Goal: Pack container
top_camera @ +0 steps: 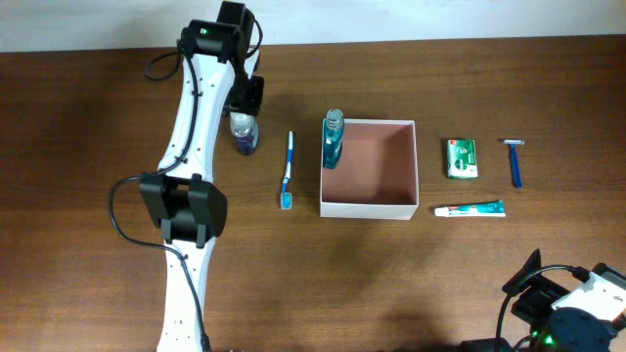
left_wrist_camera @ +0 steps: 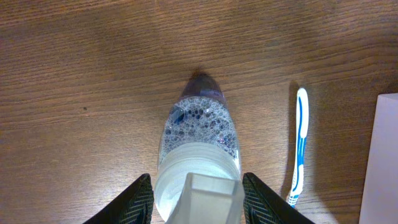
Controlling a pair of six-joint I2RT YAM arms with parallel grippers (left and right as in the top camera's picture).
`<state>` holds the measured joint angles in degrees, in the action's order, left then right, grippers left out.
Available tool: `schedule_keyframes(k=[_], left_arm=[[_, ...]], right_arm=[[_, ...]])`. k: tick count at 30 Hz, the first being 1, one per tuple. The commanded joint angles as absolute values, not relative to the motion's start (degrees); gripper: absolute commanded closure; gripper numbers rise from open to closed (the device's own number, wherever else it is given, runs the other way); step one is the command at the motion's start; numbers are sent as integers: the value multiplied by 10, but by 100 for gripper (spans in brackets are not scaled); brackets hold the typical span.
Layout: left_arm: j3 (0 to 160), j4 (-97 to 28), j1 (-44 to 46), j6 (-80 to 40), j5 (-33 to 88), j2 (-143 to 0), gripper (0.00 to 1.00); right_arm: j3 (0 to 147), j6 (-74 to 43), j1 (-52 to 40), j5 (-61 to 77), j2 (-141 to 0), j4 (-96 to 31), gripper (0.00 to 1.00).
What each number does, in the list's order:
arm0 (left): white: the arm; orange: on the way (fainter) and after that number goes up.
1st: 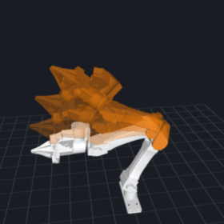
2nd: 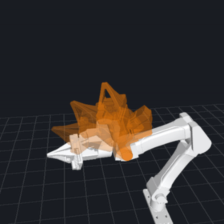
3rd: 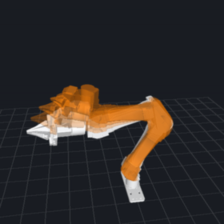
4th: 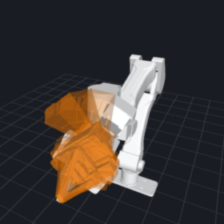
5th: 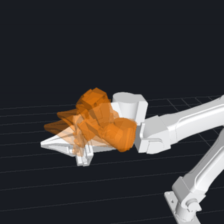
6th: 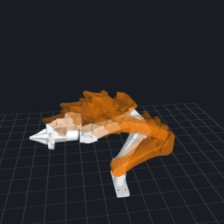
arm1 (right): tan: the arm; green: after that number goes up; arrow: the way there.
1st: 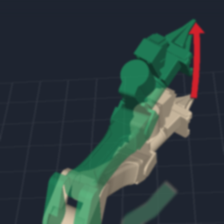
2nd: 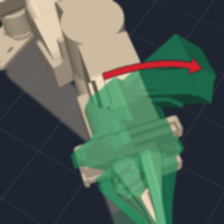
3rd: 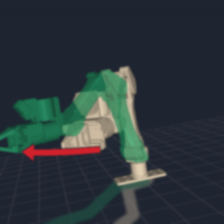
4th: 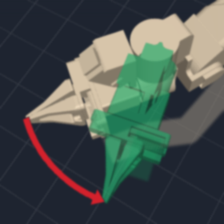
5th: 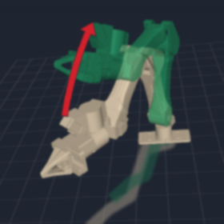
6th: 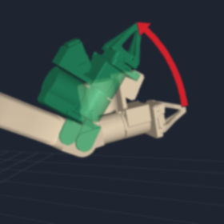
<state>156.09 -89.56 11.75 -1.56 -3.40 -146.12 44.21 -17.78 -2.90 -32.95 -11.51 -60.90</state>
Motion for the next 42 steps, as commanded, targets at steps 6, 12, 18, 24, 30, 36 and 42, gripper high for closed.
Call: schedule_keyframes(k=[6,12,18,24,30,36,42], left_arm=[[1578,-901,112,-19,-39,-1465,52],[1578,-905,112,-19,-39,-1465,44],[1579,-910,112,-19,-39,-1461,44],[1579,-906,112,-19,-41,-1438,44],[1579,-905,112,-19,-43,-1430,45],[1579,-905,112,-19,-43,-1429,44],[1579,-906,112,-19,-43,-1429,45]], right_arm=[[449,-181,-33,-330,-111,-607,1],[449,-181,-33,-330,-111,-607,1],[449,-181,-33,-330,-111,-608,1],[449,-181,-33,-330,-111,-608,1],[449,-181,-33,-330,-111,-607,1],[449,-181,-33,-330,-111,-607,1],[449,-181,-33,-330,-111,-608,1]])
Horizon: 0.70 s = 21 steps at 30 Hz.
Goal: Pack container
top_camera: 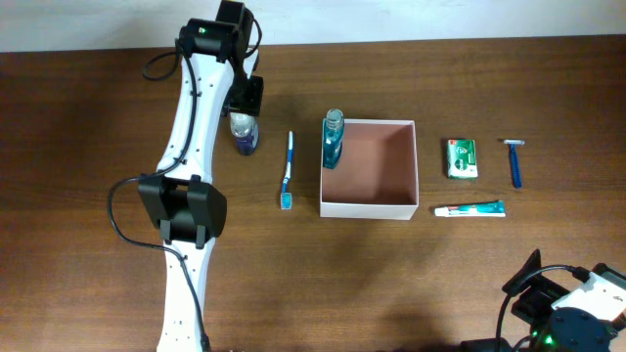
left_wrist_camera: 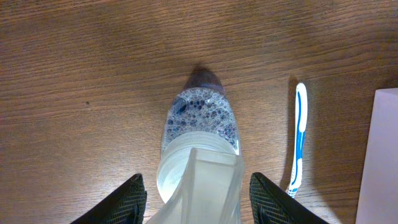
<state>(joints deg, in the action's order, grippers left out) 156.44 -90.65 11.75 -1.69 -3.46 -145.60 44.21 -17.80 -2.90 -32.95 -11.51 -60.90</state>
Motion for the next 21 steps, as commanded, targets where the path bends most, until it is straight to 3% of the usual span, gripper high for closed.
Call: schedule_keyframes(k=[1,21], left_arm=[[1579,-906,112,-19,-43,-1428,45],[1585,-905,112,-19,-43,-1426,46]], right_arm=[[449,-181,-33,-330,-111,-607,1],[449,-181,-33,-330,-111,-607,1]])
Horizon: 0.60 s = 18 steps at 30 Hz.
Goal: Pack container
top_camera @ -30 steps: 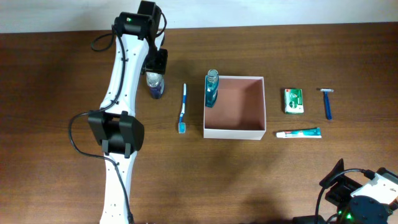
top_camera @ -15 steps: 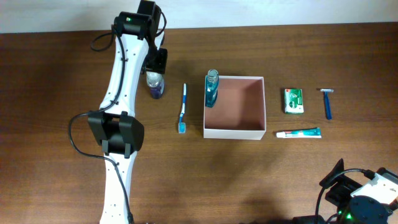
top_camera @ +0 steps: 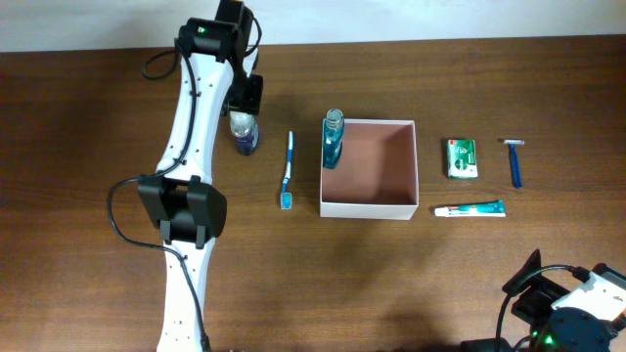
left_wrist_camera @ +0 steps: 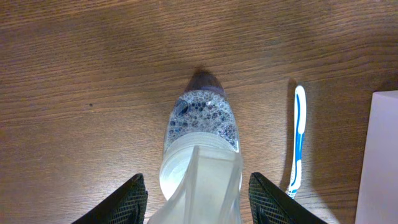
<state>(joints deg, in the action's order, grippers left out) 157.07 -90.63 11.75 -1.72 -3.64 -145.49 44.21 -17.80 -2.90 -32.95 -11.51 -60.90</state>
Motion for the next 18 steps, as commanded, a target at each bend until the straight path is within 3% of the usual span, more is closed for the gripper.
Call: schedule_keyframes(k=[1,8,11,18], left_arm=[[1585,-905,112,-19,-43,-1426,46],[1585,-905,112,-19,-43,-1419,46],[1585,-905,112,-19,-43,-1419,52],[1585,-905,112,-19,-43,-1419,55]], right_arm=[[449,-181,-33,-330,-111,-607,1],[449,-181,-33,-330,-111,-608,1],[449,-181,-33,-330,-111,-608,1],[449,-181,-33,-330,-111,-607,1]])
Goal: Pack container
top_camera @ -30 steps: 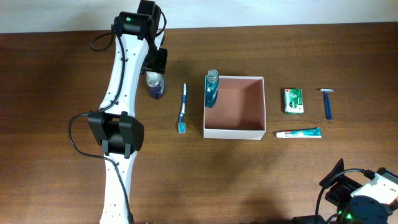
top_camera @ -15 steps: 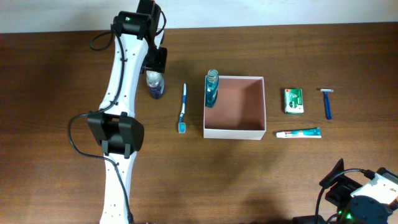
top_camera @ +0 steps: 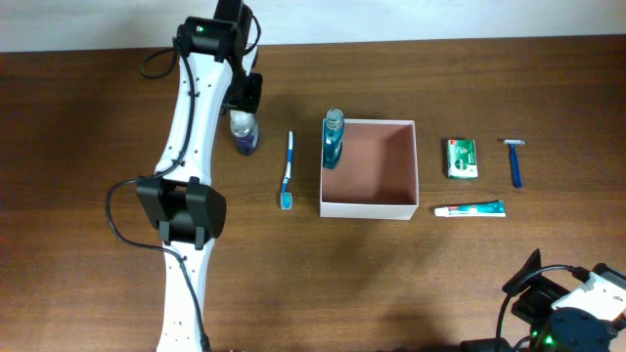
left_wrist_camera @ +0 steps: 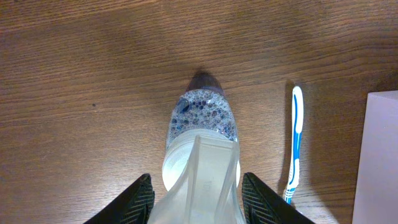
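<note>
A clear pump bottle [left_wrist_camera: 202,118] of foamy blue liquid [top_camera: 244,135] stands upright on the table at the back left. My left gripper [left_wrist_camera: 196,179] is straight above it, open, with one finger on each side of the bottle's pump head and shoulder; the right finger is almost touching, the left has a small gap. The white box [top_camera: 369,207] sits mid-table with a teal mouthwash bottle [top_camera: 334,140] upright in its back left corner. Of my right arm only a dark part [top_camera: 533,284] shows at the bottom right edge.
A blue and white toothbrush [top_camera: 288,171] lies between the pump bottle and the box, also seen as the toothbrush [left_wrist_camera: 296,143] beside the box wall [left_wrist_camera: 379,162]. Right of the box lie a green packet [top_camera: 462,157], a blue razor [top_camera: 514,161] and a toothpaste tube [top_camera: 470,208].
The left gripper's fingers stand a little closer together around the pump bottle than before. The bottle still stands in the same spot. Nothing else moved.
The left gripper hung over the pump bottle with its fingers fairly close. Then they stood wider apart, with the pump head nearer the camera. Now they have narrowed again around the bottle, which stands where it was.
</note>
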Controlling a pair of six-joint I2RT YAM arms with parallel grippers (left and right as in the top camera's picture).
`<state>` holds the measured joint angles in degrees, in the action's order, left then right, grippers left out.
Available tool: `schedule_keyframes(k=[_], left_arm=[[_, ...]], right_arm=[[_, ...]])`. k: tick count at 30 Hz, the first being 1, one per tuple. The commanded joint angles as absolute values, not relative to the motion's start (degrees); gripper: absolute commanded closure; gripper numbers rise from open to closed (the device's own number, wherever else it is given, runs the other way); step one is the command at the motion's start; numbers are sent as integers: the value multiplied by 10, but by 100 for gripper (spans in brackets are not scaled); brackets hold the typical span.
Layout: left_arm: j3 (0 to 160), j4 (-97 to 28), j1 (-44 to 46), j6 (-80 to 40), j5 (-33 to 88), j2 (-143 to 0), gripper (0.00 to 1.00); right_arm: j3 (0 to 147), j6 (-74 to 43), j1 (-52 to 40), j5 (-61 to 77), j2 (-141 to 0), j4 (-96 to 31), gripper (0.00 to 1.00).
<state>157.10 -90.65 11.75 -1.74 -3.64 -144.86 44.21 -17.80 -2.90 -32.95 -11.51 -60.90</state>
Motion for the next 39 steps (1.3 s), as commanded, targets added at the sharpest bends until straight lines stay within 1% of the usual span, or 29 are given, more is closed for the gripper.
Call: schedule_keyframes(k=[1,7,12,27,28,29,30,39], left_arm=[[1585,-905,112,-19,-43,-1419,56],[1585,-905,112,-19,-43,-1419,56],[1585,-905,112,-19,-43,-1419,60],[1586,-905,112,-19,-43,-1413,61],[1586,-904,112,-19,-43,-1412,62],[1586,-903,112,-19,-43,-1410,66],[1586,-901,112,-19,-43,-1408,67],[1586,-890,112,-19,-43,-1398,67]], right_arm=[[449,-181,-33,-330,-111,-608,1],[449,-181,-33,-330,-111,-607,1],[449,-181,-33,-330,-111,-607,1],[449,-181,-33,-330,-111,-608,1],[449,-181,-33,-330,-111,-607,1],[449,-181,-33,-330,-111,-608,1],[449,-181,-33,-330,-111,-607,1],[449,-181,-33,-330,-111,-607,1]])
